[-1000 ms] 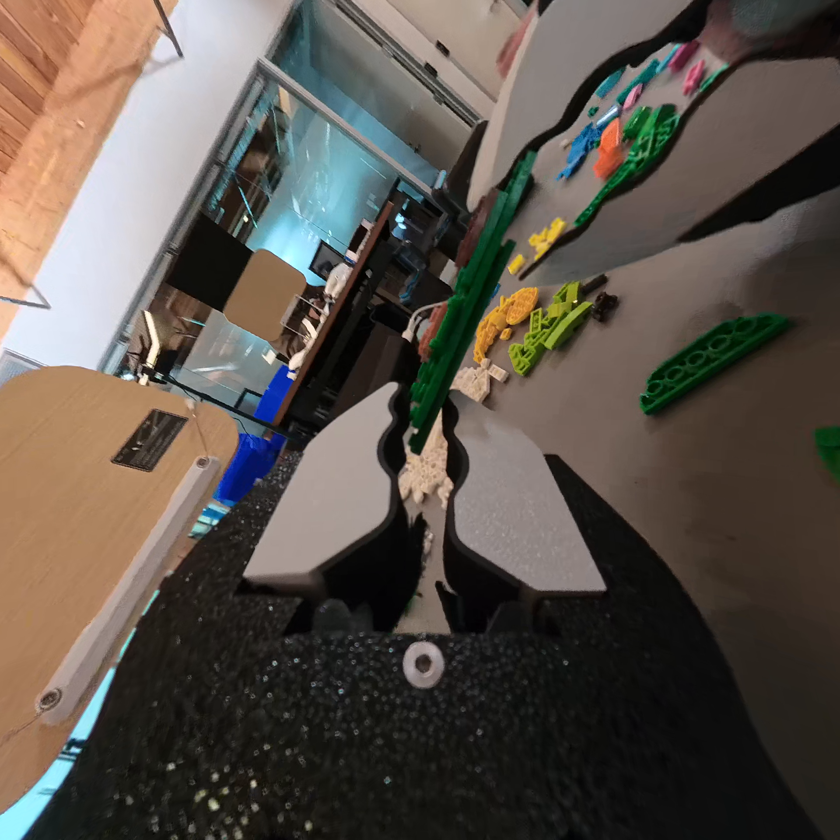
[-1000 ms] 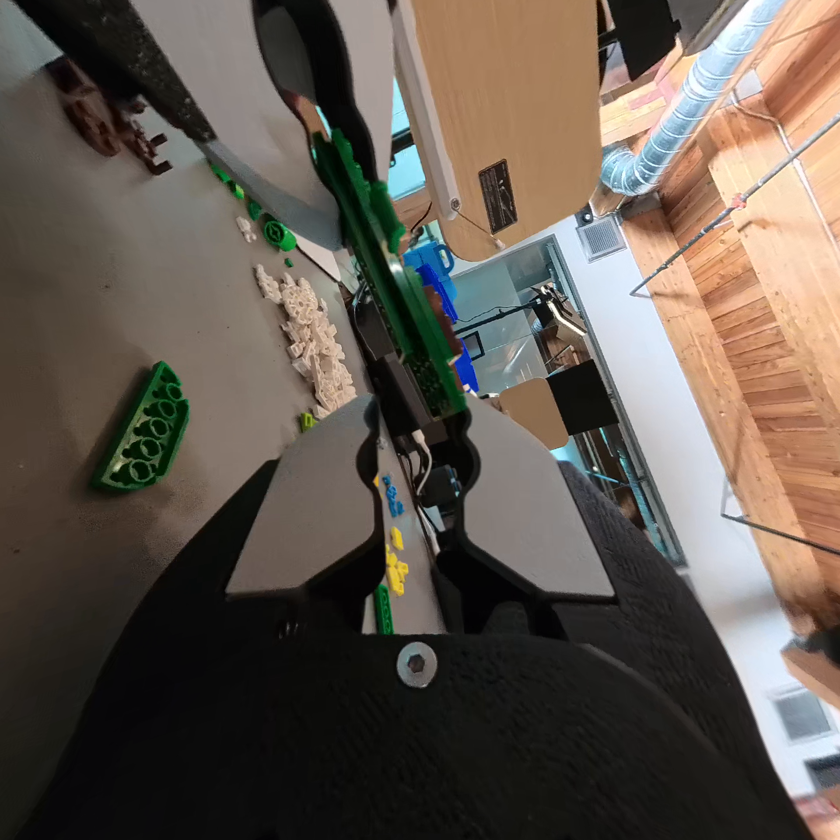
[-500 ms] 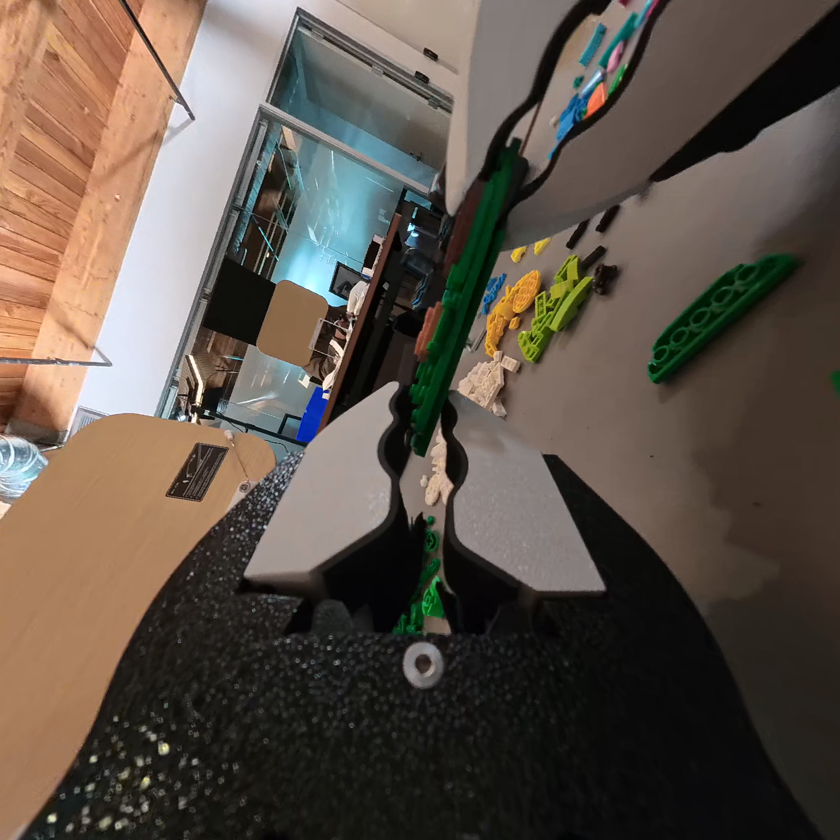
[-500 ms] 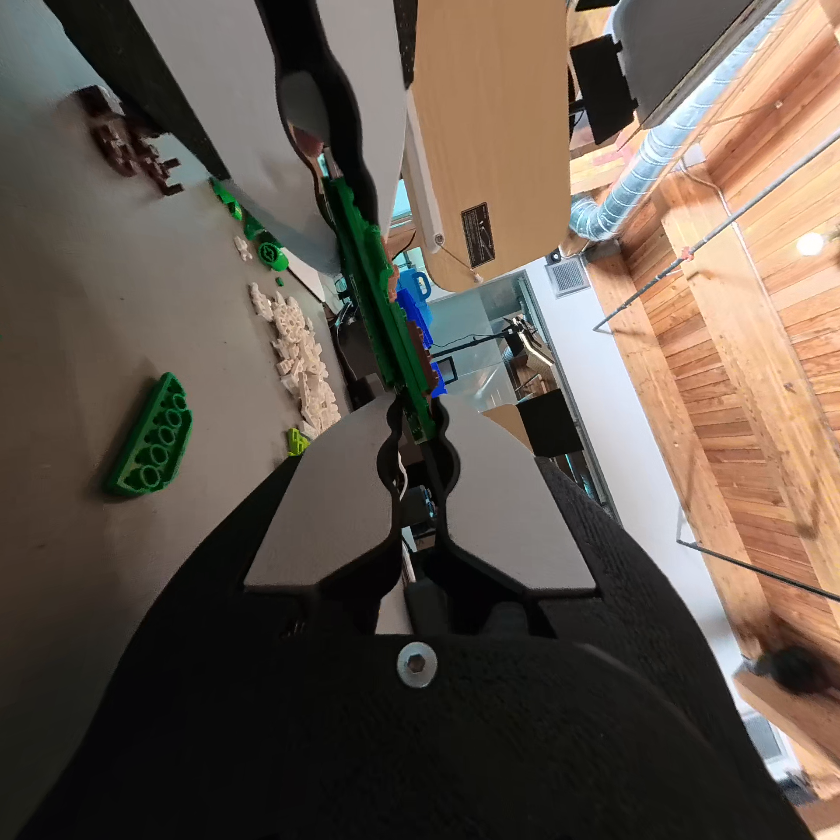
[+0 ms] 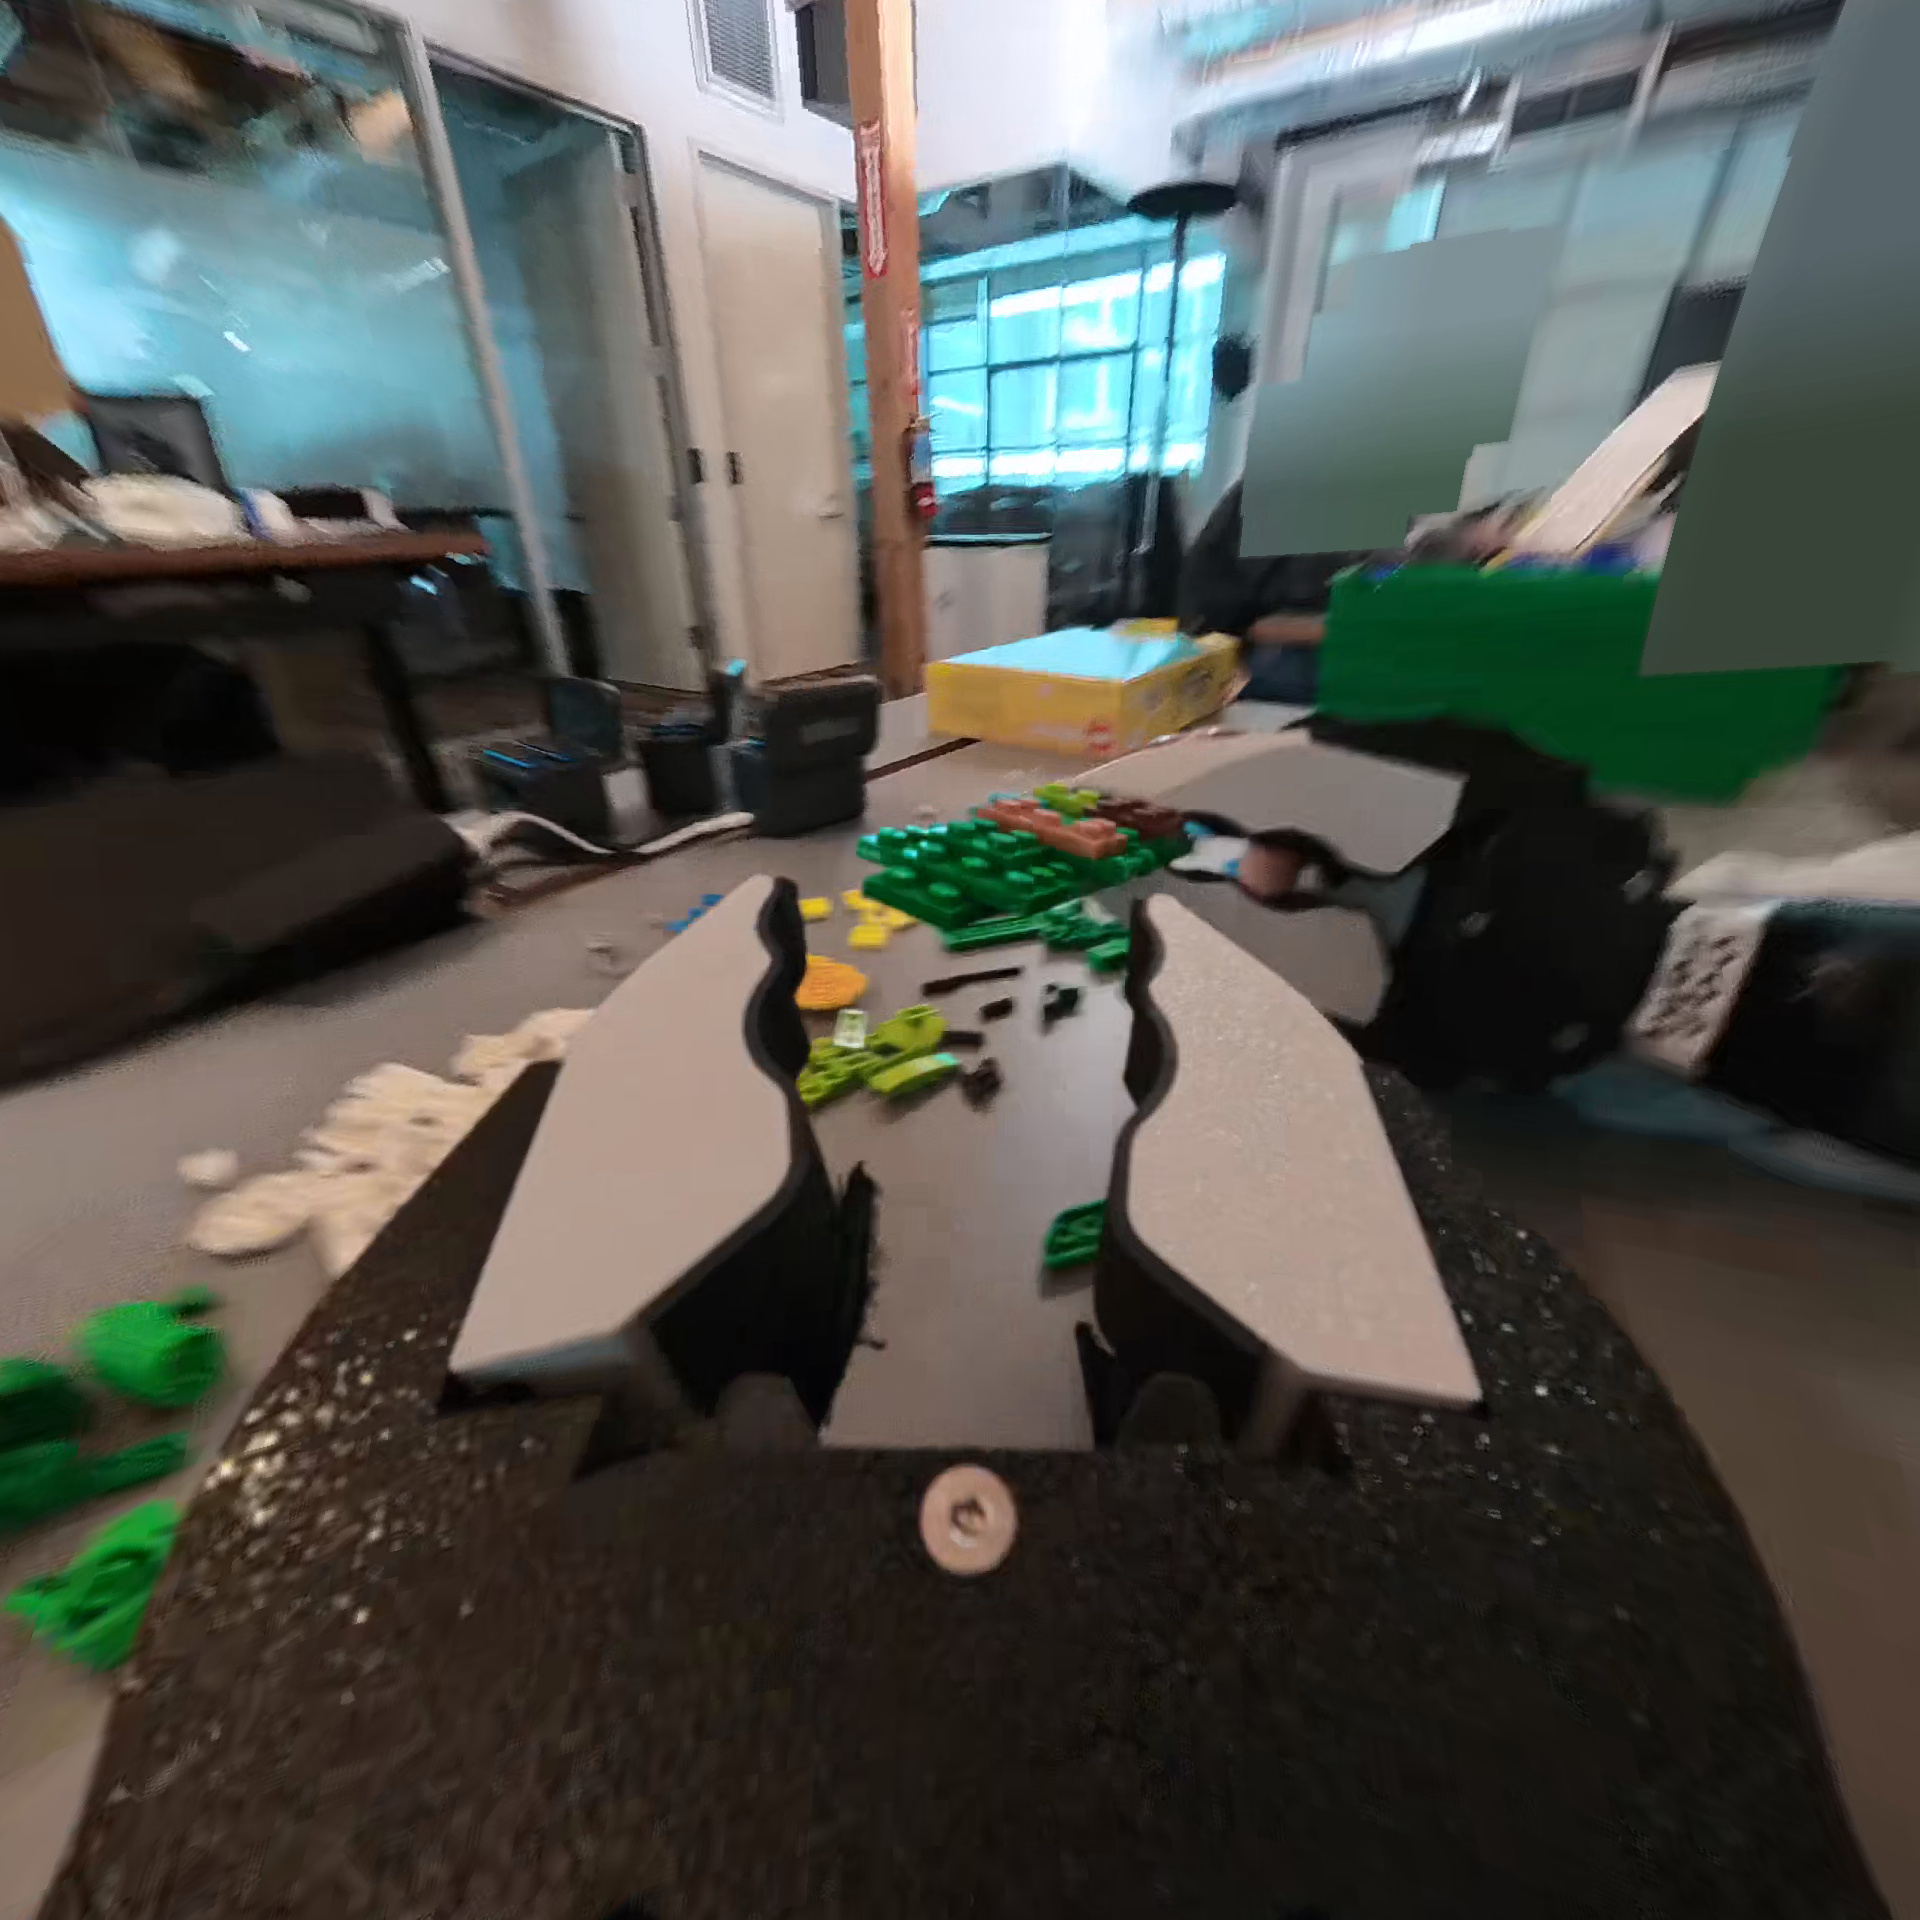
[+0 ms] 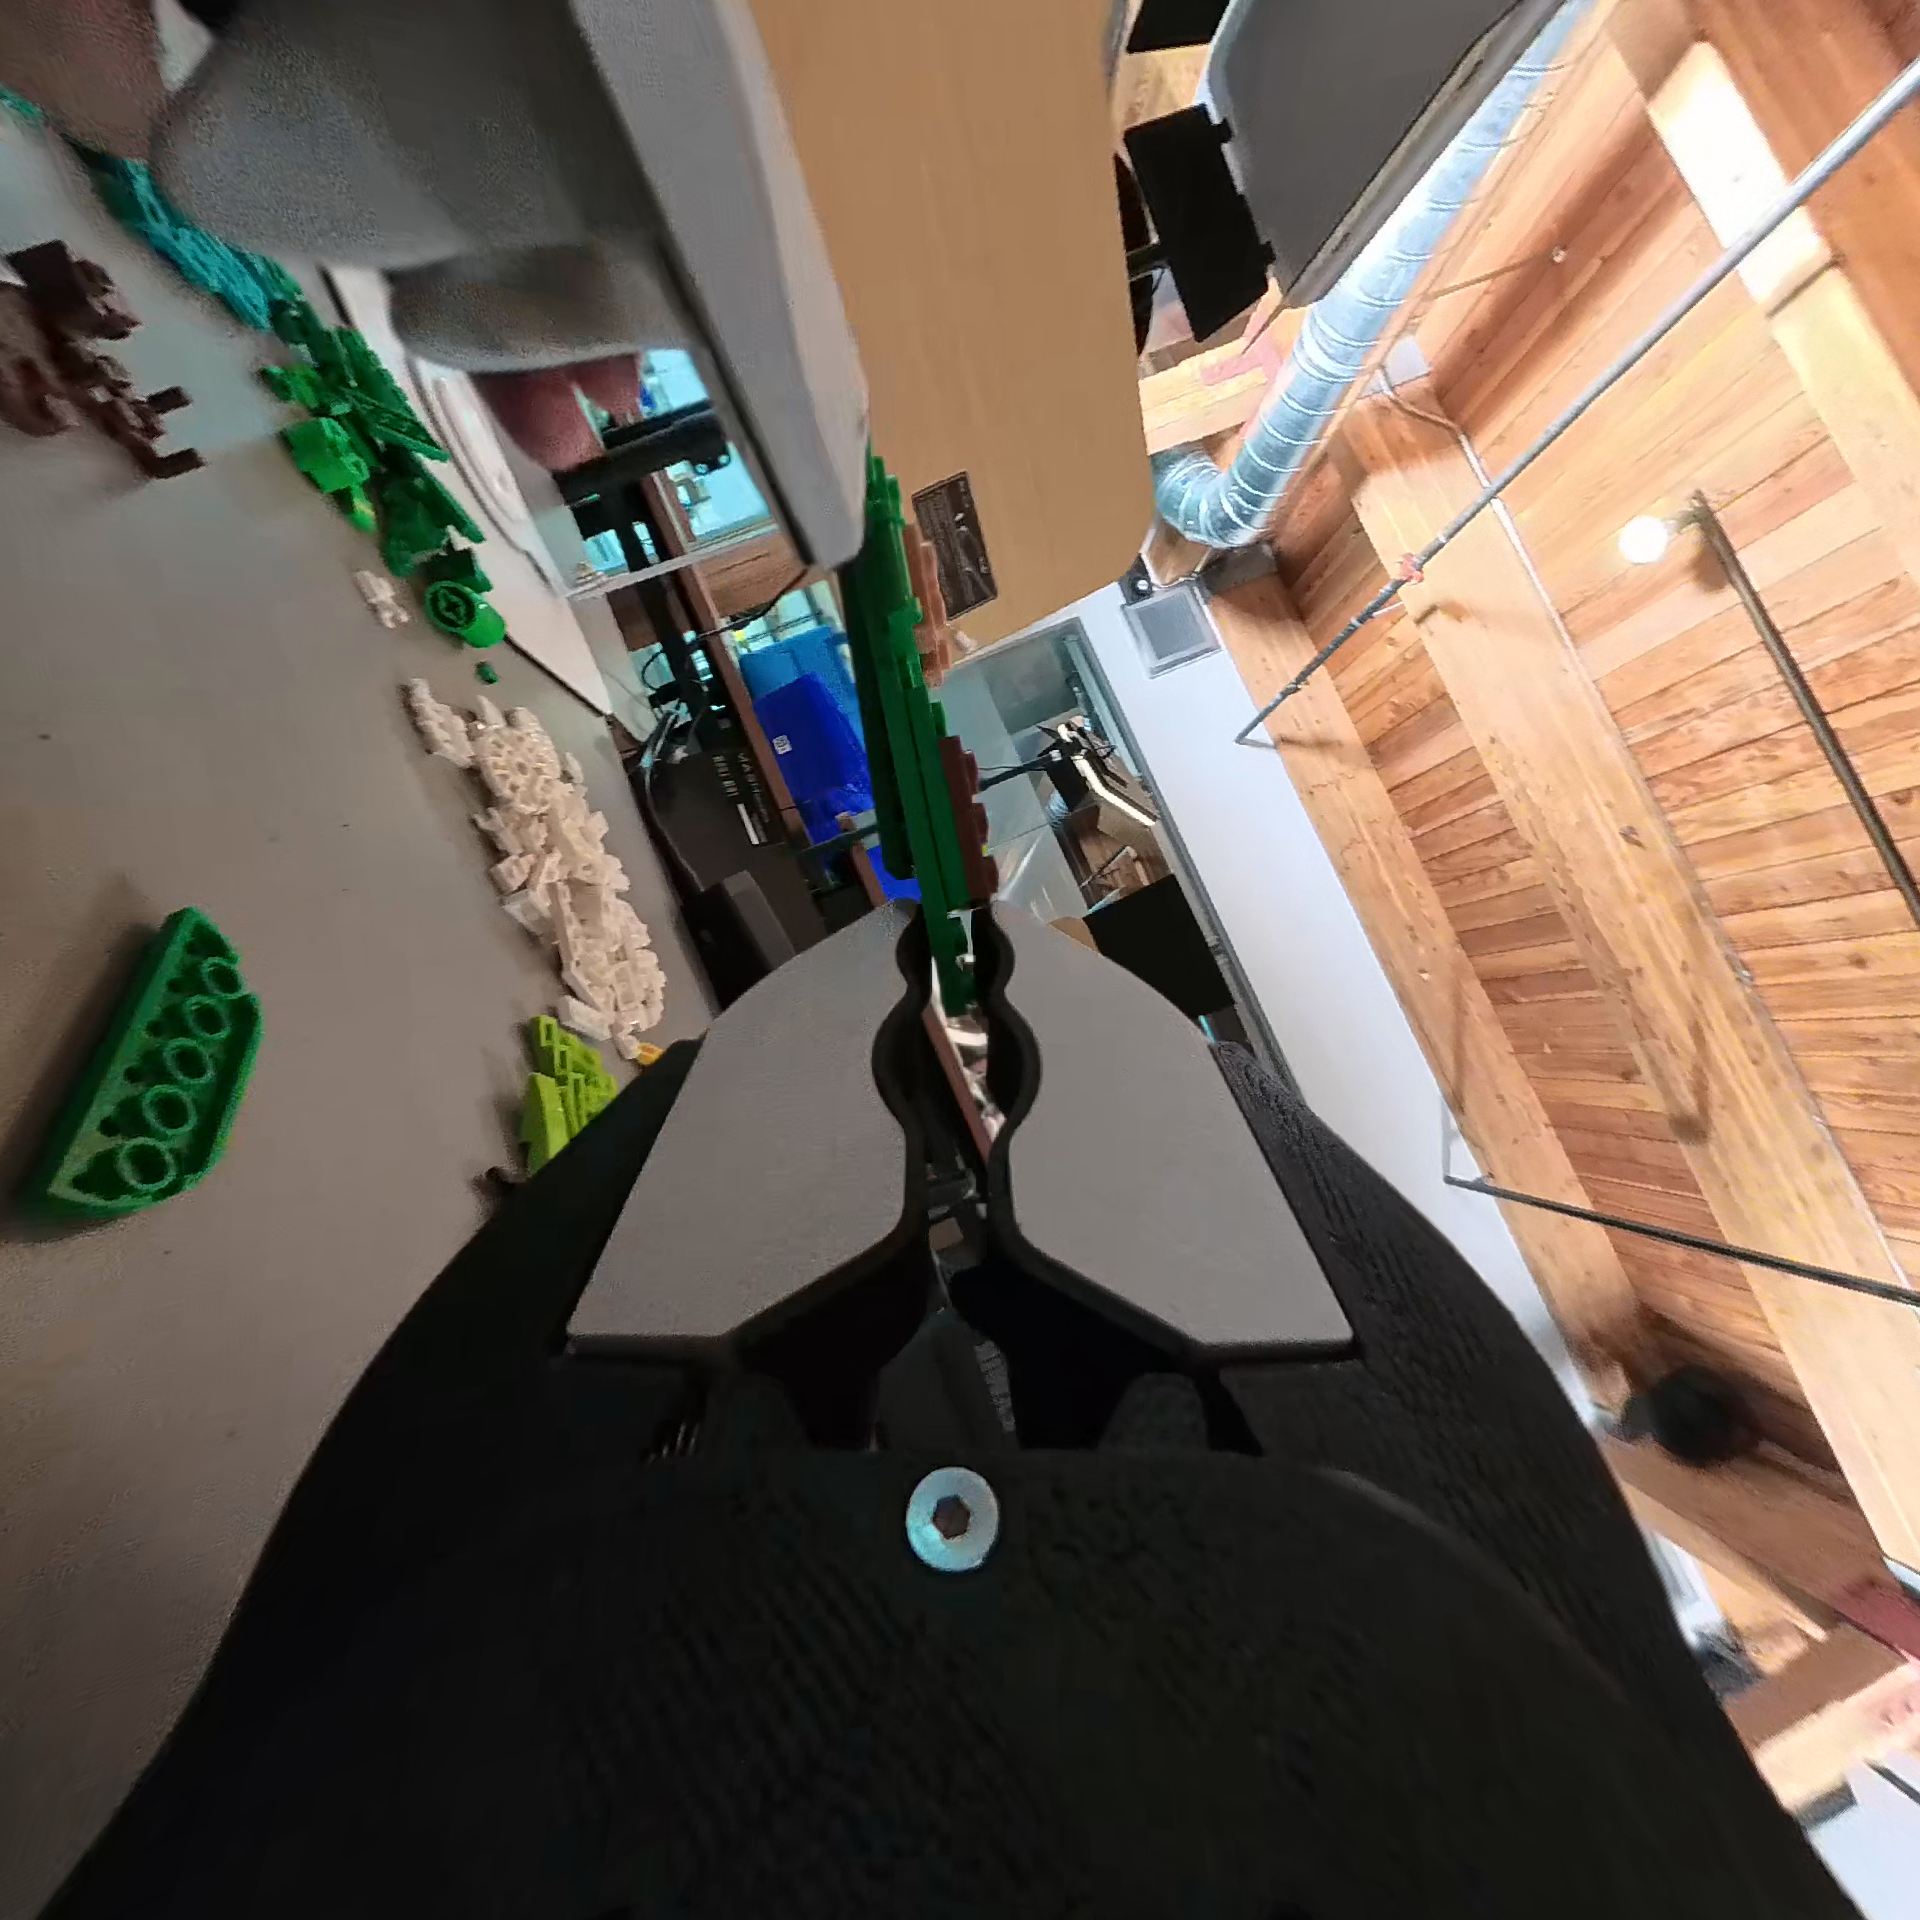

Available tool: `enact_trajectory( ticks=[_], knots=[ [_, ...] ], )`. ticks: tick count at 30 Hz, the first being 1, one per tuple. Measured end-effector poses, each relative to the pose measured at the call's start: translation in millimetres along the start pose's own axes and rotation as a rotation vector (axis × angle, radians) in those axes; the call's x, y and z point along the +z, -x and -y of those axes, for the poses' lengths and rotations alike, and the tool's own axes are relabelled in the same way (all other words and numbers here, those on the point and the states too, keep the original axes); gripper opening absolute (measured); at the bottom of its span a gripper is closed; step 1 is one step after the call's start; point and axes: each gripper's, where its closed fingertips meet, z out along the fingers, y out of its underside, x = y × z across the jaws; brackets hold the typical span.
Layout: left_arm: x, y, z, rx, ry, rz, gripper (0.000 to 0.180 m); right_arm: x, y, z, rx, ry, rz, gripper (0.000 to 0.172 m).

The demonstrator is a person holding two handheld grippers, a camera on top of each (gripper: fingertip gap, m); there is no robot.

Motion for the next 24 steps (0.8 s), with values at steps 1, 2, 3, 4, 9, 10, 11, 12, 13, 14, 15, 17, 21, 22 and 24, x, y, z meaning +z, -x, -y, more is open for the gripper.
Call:
enact_trajectory(
  ticks=[1,2,3,4,9,10,11,12,13,14,15,17,21,22,24],
  knots=[
    [0,-1,1,-0.084,-0.006,-0.035,0.065,0,-2,1,-0.011,-0.004,-0.013,0.006],
    [1,-2,2,-0.166,-0.007,-0.06,0.068,-1,-4,2,-0.035,-0.012,-0.03,0.006],
    [2,-4,2,-0.245,-0.002,-0.085,0.07,-2,-5,5,-0.065,-0.021,-0.045,0.006],
    [3,-8,2,-0.319,0.006,-0.12,0.073,-2,-5,9,-0.096,-0.033,-0.056,0.006],
    [13,-40,-2,-0.705,0.048,-0.286,0.075,-4,-2,28,-0.282,-0.071,-0.105,0.005],
    [15,-47,-3,-0.758,0.049,-0.313,0.072,-4,0,33,-0.312,-0.09,-0.108,0.005],
    [16,-50,-2,-0.783,0.035,-0.319,0.063,-6,3,38,-0.337,-0.111,-0.106,0.006],
    [16,-50,-3,-0.792,0.02,-0.302,0.05,-7,6,42,-0.361,-0.13,-0.103,0.006],
    [15,-48,-5,-0.793,0.013,-0.279,0.038,-8,8,46,-0.377,-0.143,-0.099,0.006],
    [14,-46,-5,-0.789,0.001,-0.272,0.034,-9,10,46,-0.377,-0.144,-0.09,0.006],
    [13,-42,-6,-0.788,-0.003,-0.257,0.029,-8,12,46,-0.365,-0.146,-0.079,0.005],
    [13,-37,-11,-0.762,0.034,-0.233,0.025,-7,18,43,-0.326,-0.15,-0.036,0.005],
    [13,-33,-19,-0.733,0.09,-0.215,0.025,-7,26,39,-0.297,-0.149,0.013,0.005],
    [13,-33,-20,-0.728,0.097,-0.215,0.025,-7,27,39,-0.291,-0.149,0.022,0.006],
    [13,-32,-21,-0.713,0.102,-0.218,0.023,-8,33,37,-0.27,-0.146,0.067,0.014]
  ],
)
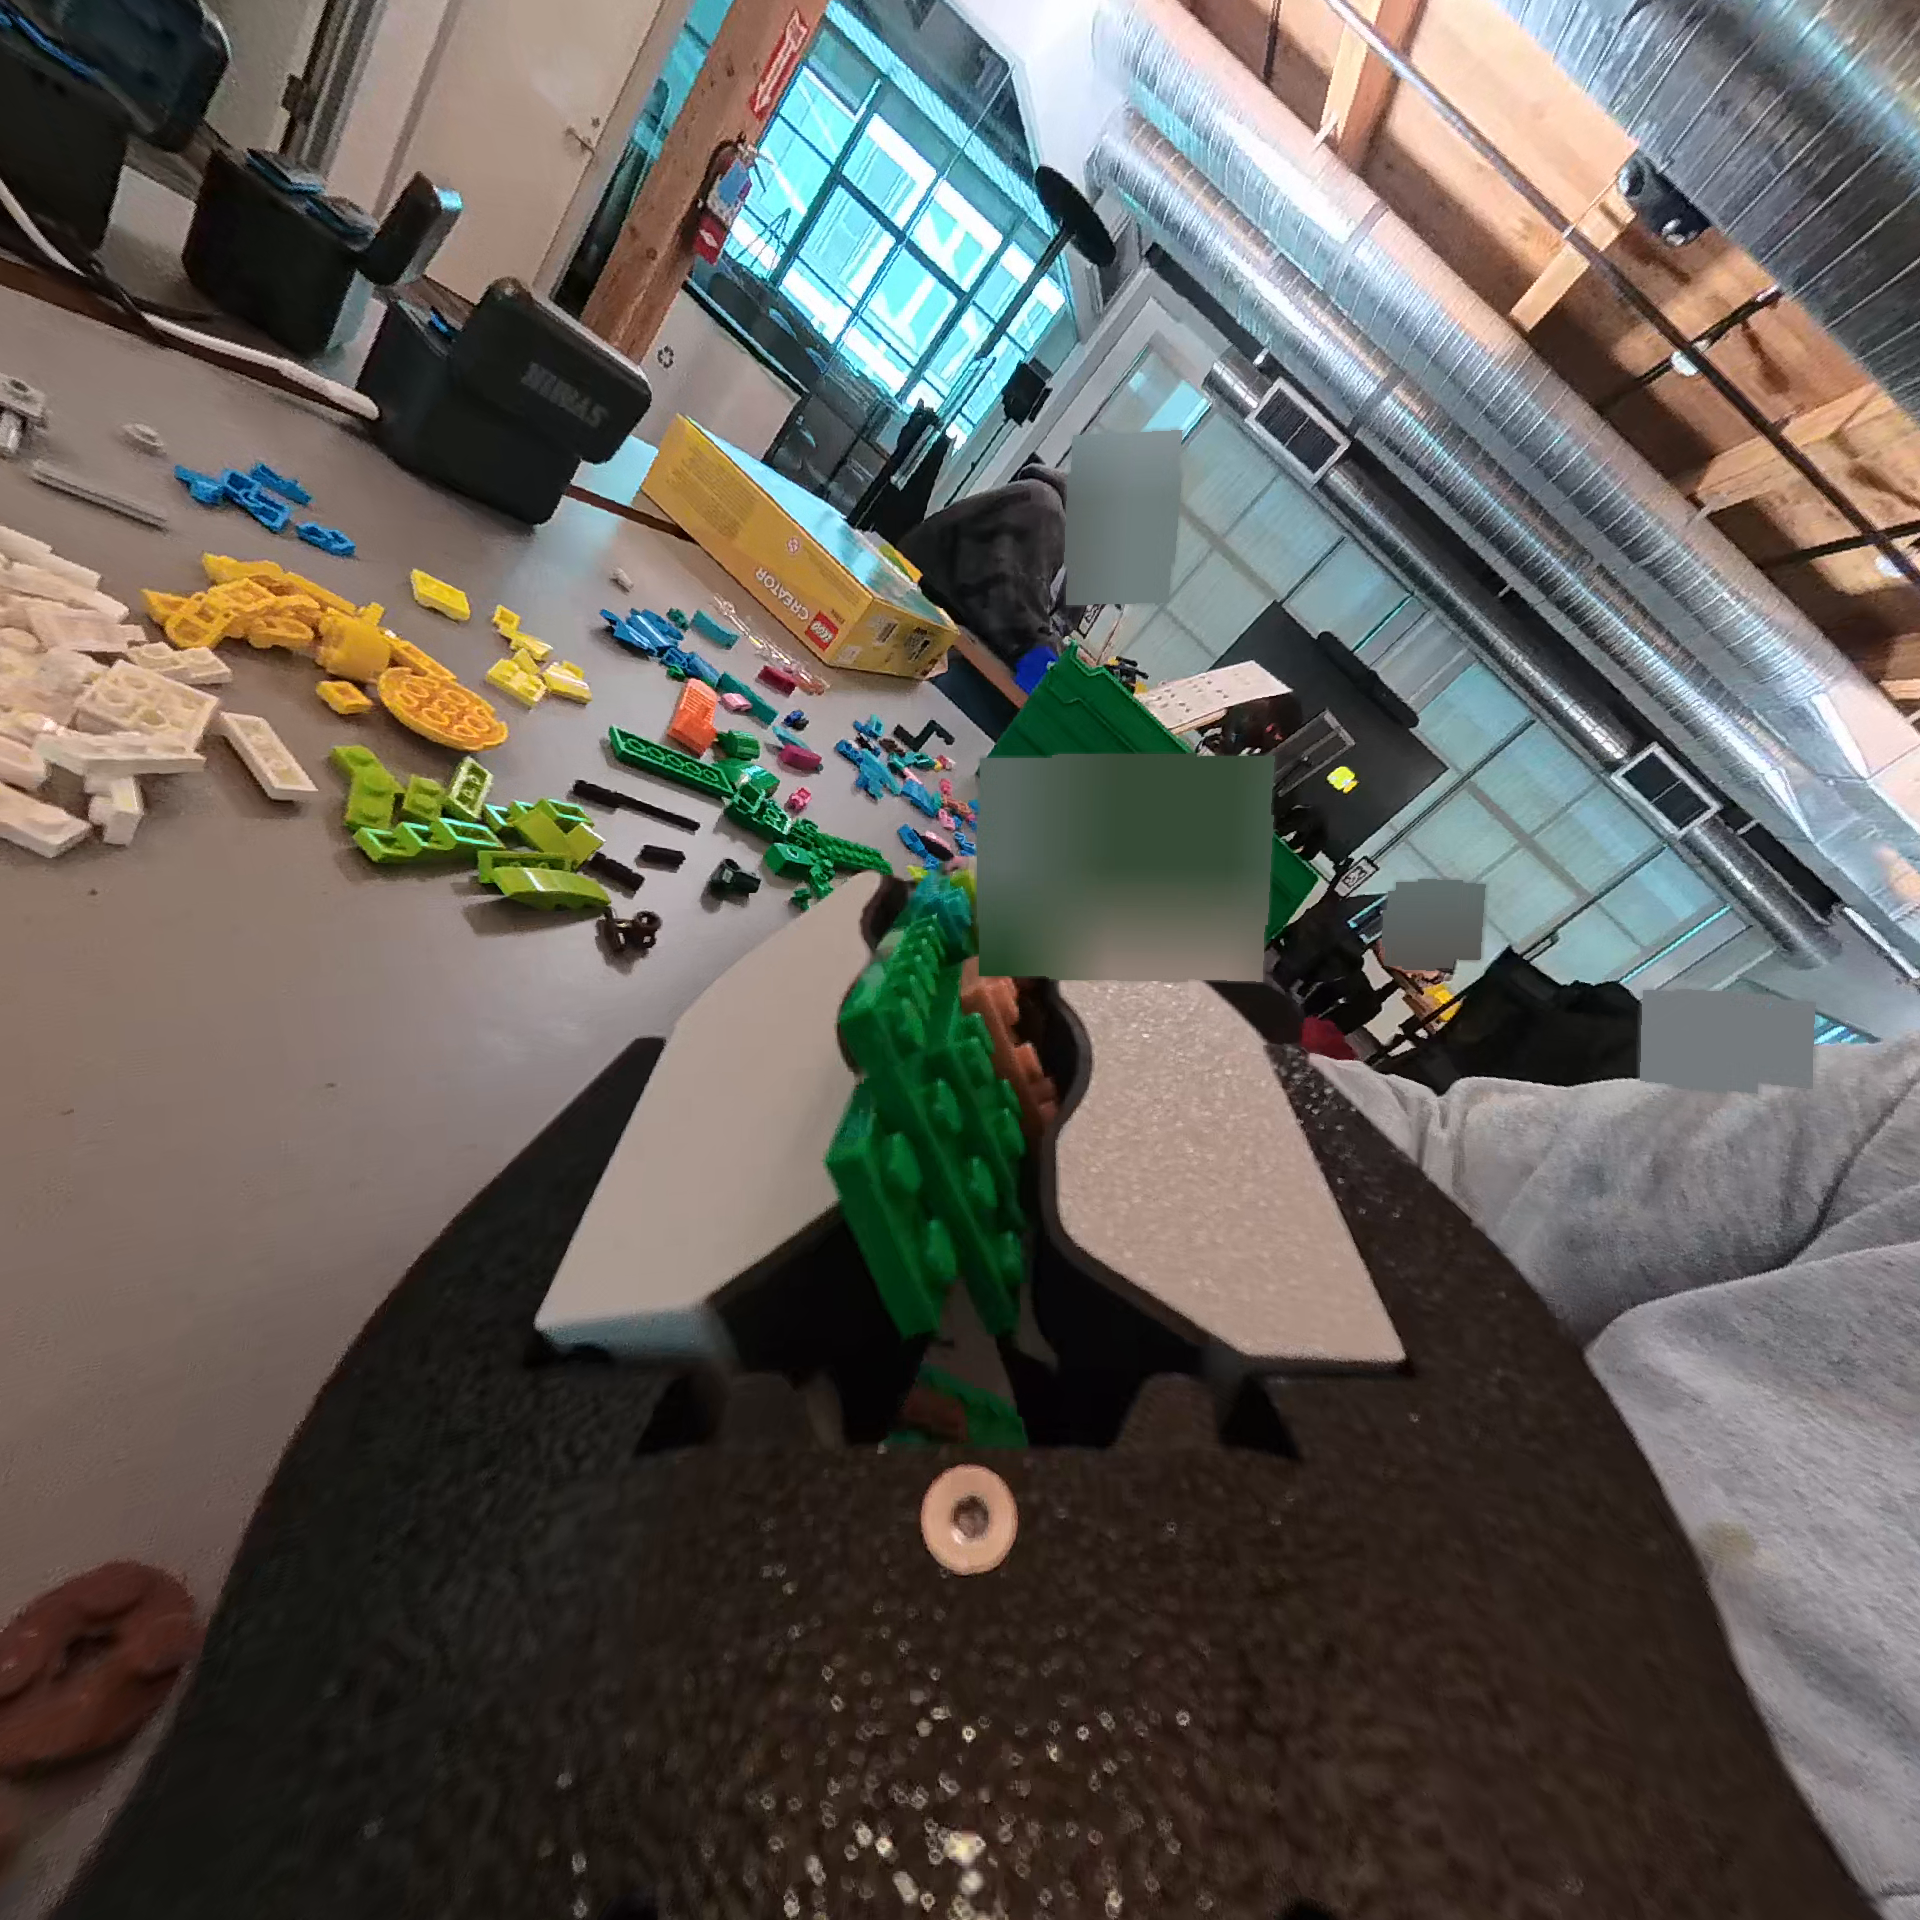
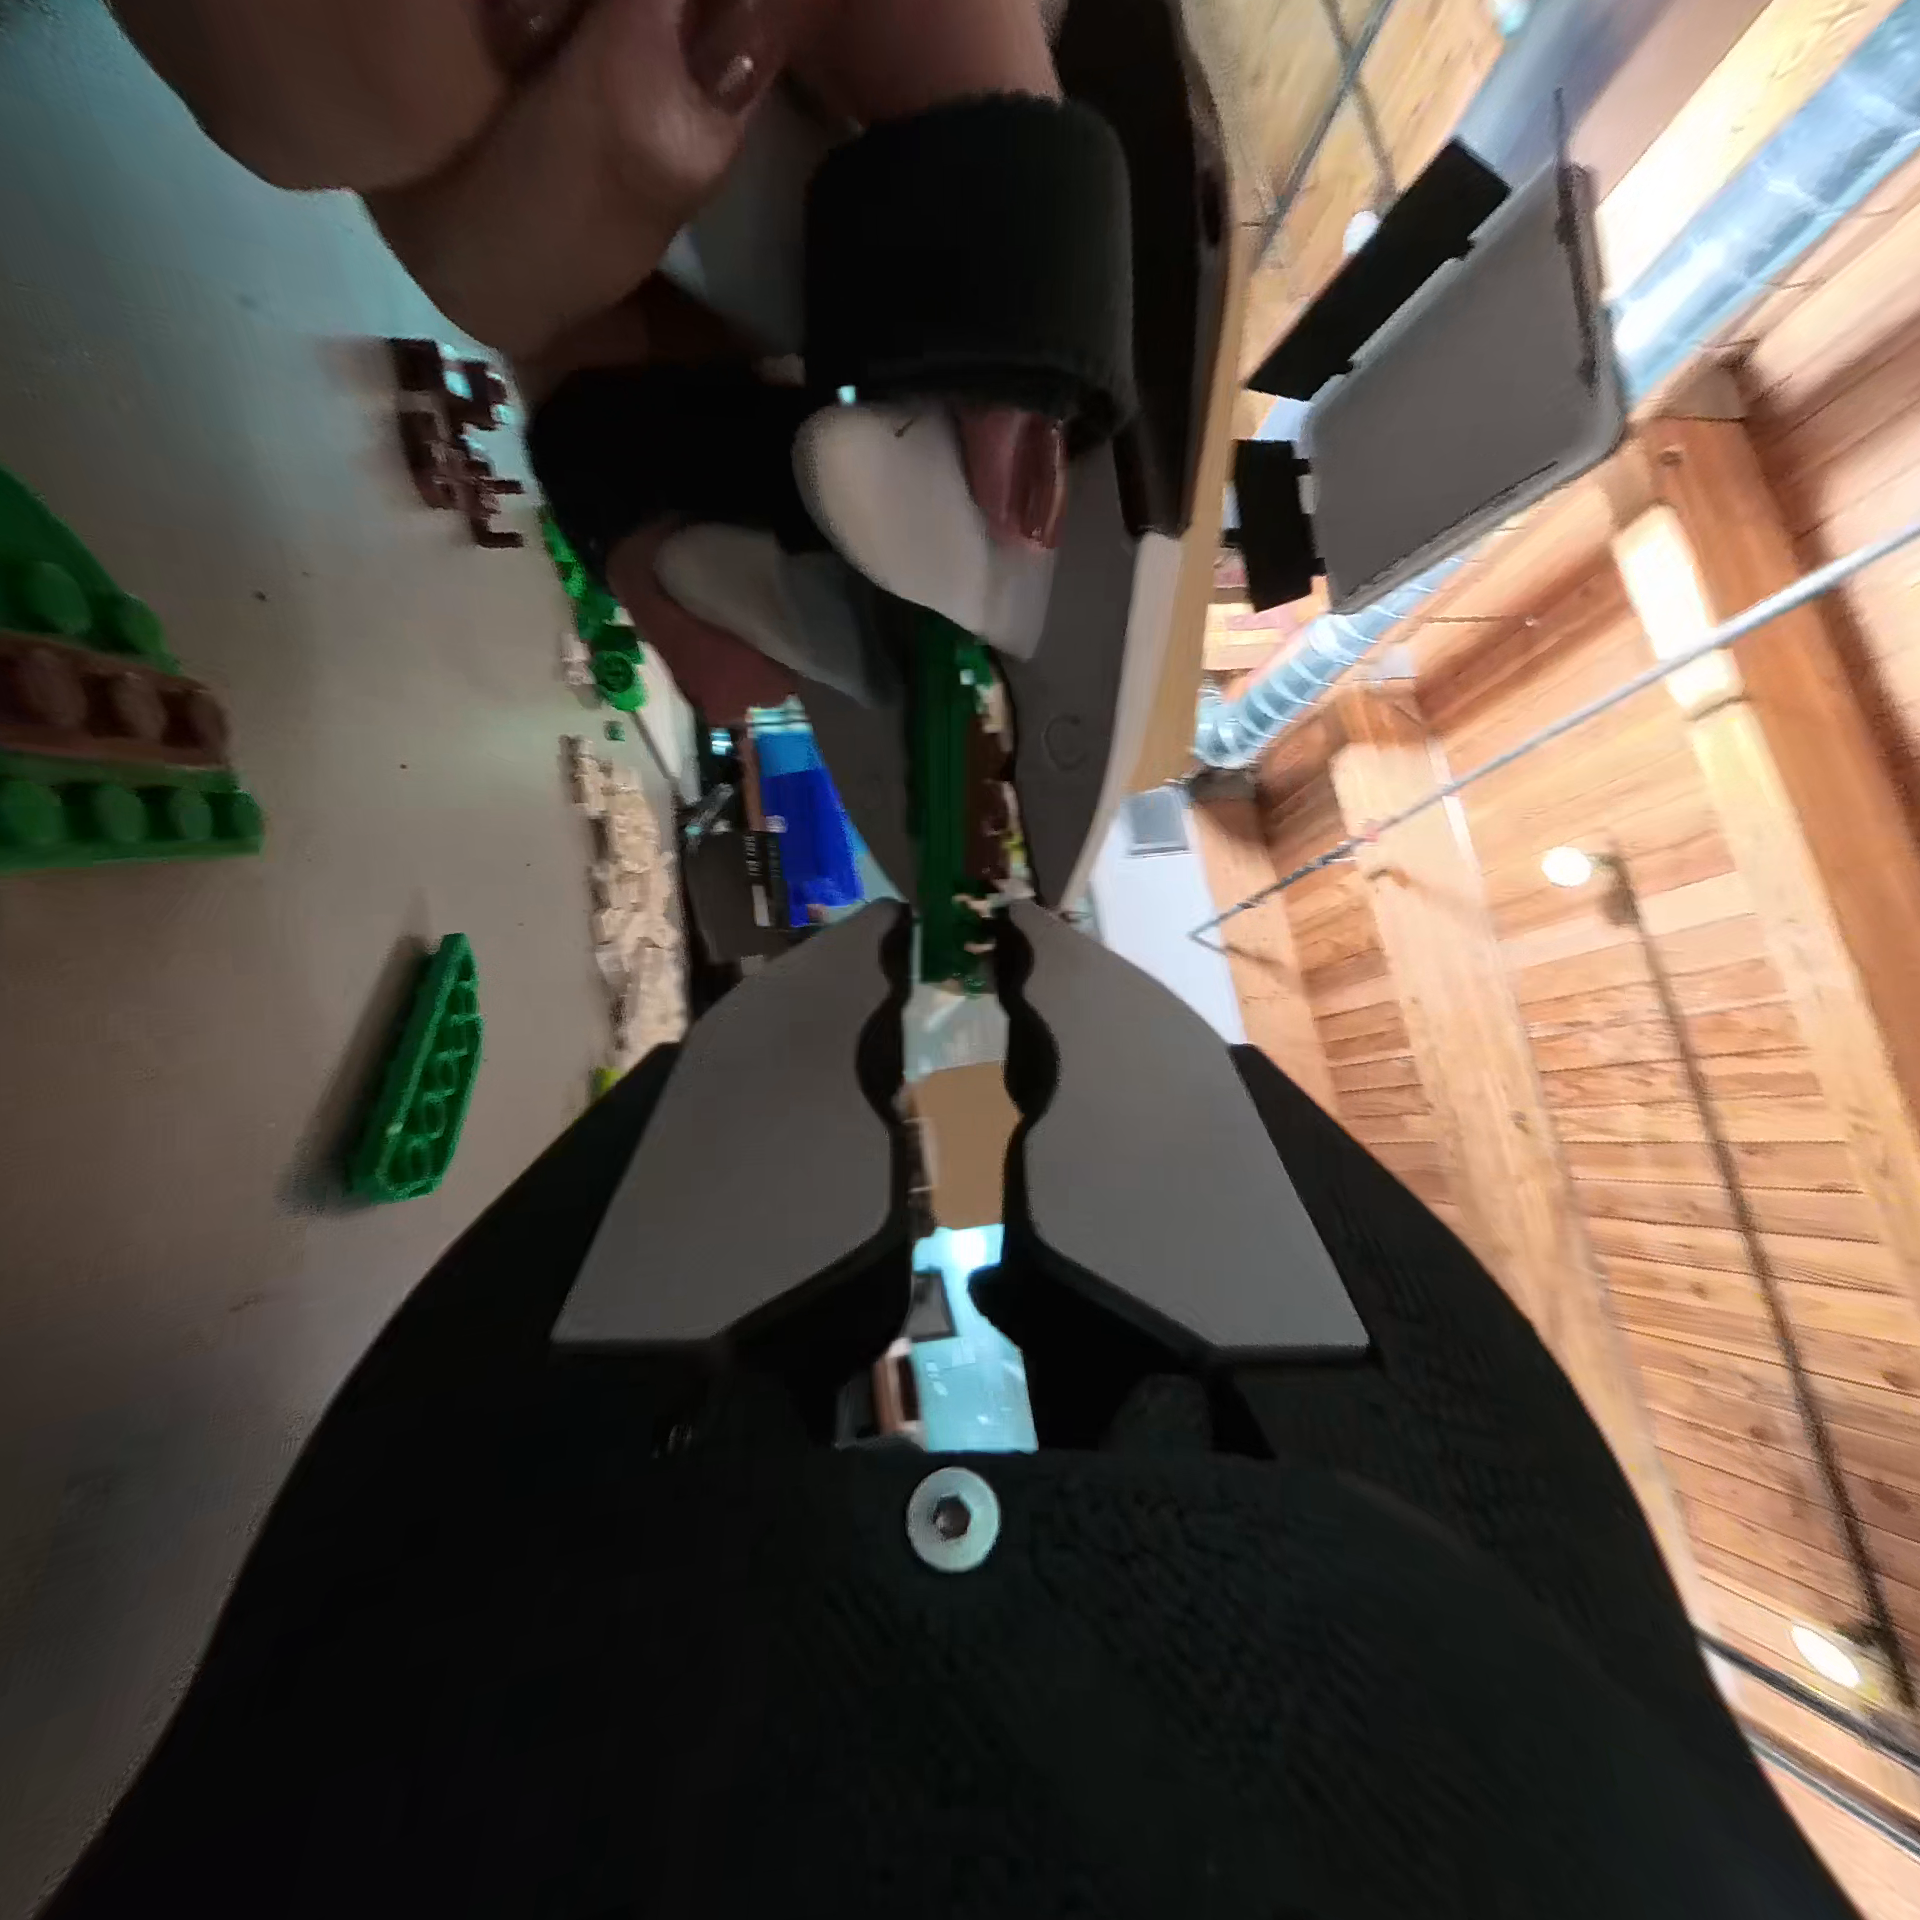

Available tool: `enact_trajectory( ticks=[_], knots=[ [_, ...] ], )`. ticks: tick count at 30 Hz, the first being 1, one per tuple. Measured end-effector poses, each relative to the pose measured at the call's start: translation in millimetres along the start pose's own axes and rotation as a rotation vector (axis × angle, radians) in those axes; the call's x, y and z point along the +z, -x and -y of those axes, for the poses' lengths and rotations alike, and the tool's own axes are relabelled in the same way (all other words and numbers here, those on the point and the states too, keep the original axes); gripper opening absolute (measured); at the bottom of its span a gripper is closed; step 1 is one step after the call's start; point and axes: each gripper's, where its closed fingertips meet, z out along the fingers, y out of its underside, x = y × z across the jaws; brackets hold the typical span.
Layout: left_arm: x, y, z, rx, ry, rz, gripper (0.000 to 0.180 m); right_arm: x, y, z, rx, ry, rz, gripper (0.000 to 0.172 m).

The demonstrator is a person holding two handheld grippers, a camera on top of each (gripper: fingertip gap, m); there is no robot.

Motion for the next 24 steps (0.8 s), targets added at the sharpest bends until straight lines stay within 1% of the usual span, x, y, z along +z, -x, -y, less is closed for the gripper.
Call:
enact_trajectory(
  ticks=[1,2,9,13,16,20,22,24],
  knots=[
    [-1,1,0,0.019,0.004,0.008,0.022,0,5,0,0.016,-0.003,0.037,0.023],
    [-1,2,0,0.04,0.012,0.011,0.023,0,7,0,0.018,-0.003,0.049,0.025],
    [-1,3,1,0.154,0.019,0.049,0.022,-1,9,-1,0.032,-0.002,0.055,0.024],
    [-6,5,10,0.121,-0.034,0.042,0.022,-1,5,-15,0.114,0.046,0.05,0.025],
    [-9,12,12,0.125,-0.025,0.072,0.02,-1,3,-23,0.193,0.071,0.049,0.026],
    [-8,18,5,0.27,0.049,0.163,0.019,-3,8,-17,0.315,0.028,0.101,0.022],
    [-5,15,0,0.35,0.091,0.173,0.018,-4,15,-10,0.383,-0.005,0.167,0.016],
    [-5,16,-2,0.417,0.11,0.203,0.017,-6,19,-8,0.453,-0.018,0.217,0.015]
  ],
)
